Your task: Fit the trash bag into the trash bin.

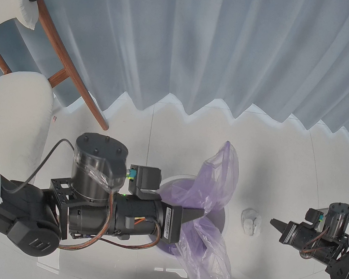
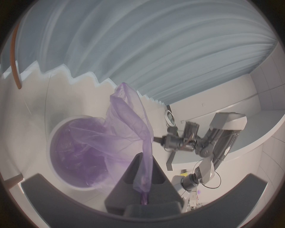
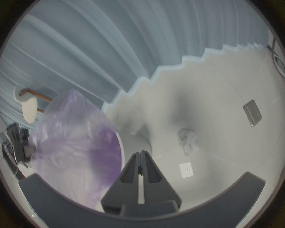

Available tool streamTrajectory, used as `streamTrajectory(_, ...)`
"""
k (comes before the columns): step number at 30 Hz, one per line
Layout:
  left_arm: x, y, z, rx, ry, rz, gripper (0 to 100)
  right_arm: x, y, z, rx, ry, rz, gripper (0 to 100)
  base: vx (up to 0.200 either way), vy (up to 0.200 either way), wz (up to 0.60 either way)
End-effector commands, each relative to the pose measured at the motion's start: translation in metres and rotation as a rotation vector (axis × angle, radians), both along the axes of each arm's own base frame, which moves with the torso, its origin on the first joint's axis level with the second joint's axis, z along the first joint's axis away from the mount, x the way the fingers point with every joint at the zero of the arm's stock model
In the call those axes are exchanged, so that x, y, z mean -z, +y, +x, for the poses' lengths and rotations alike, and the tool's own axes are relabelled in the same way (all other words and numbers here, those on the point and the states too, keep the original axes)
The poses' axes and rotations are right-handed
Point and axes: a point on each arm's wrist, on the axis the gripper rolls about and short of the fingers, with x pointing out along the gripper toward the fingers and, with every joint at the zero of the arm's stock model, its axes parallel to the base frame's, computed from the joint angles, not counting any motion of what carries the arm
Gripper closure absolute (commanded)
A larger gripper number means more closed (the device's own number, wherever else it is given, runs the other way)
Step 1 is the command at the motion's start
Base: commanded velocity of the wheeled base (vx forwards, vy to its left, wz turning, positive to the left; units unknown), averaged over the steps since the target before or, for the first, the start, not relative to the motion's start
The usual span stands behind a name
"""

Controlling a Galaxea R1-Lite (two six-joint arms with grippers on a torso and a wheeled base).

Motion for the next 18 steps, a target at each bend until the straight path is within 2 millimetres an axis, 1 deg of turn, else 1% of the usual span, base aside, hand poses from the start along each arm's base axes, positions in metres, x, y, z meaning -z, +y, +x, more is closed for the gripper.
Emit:
streamTrajectory(1, 0.007, -0.006, -0.02, 0.067, 0.01, 0.025, 100, -0.046, 0.005, 0.013, -0.033, -0.151, 0.096, 100, 0.0, 0.0, 0.0)
streamTrajectory(2, 0.012, -0.008, -0.027, 0.083, 0.019, 0.043, 100, -0.068, 0.016, 0.016, -0.06, -0.129, 0.168, 100, 0.0, 0.0, 0.0)
streamTrajectory(3, 0.015, -0.007, -0.029, 0.085, 0.028, 0.059, 100, -0.081, 0.02, 0.018, -0.058, -0.11, 0.209, 100, 0.0, 0.0, 0.0)
streamTrajectory(5, 0.015, -0.007, -0.029, 0.085, 0.029, 0.06, 100, -0.082, 0.02, 0.018, -0.058, -0.103, 0.214, 100, 0.0, 0.0, 0.0)
streamTrajectory(6, 0.026, 0.0, -0.034, 0.089, 0.014, 0.133, 100, -0.122, 0.03, 0.018, -0.038, 0.0, 0.332, 100, 0.0, 0.0, 0.0)
streamTrajectory(8, 0.028, 0.006, -0.036, 0.092, -0.03, 0.198, 100, -0.146, 0.033, 0.014, -0.022, 0.086, 0.381, 100, 0.0, 0.0, 0.0)
streamTrajectory(10, 0.03, 0.009, -0.038, 0.084, -0.055, 0.257, 100, -0.164, 0.036, 0.006, -0.032, 0.127, 0.383, 100, 0.0, 0.0, 0.0)
streamTrajectory(13, 0.03, 0.011, -0.038, 0.041, -0.058, 0.286, 100, -0.175, 0.036, -0.003, -0.058, 0.135, 0.378, 100, 0.0, 0.0, 0.0)
streamTrajectory(14, 0.03, 0.012, -0.037, 0.032, -0.06, 0.289, 100, -0.177, 0.036, -0.007, -0.068, 0.124, 0.372, 0, 0.0, 0.0, 0.0)
streamTrajectory(15, 0.03, 0.012, -0.036, 0.027, -0.06, 0.29, 100, -0.178, 0.036, -0.011, -0.083, 0.112, 0.362, 0, 0.0, 0.0, 0.0)
streamTrajectory(17, 0.03, 0.012, -0.036, 0.027, -0.06, 0.29, 100, -0.178, 0.036, -0.011, -0.083, 0.112, 0.362, 0, 0.0, 0.0, 0.0)
streamTrajectory(18, 0.03, 0.012, -0.035, 0.025, -0.061, 0.291, 100, -0.185, 0.039, -0.022, -0.112, 0.101, 0.349, 0, 0.0, 0.0, 0.0)
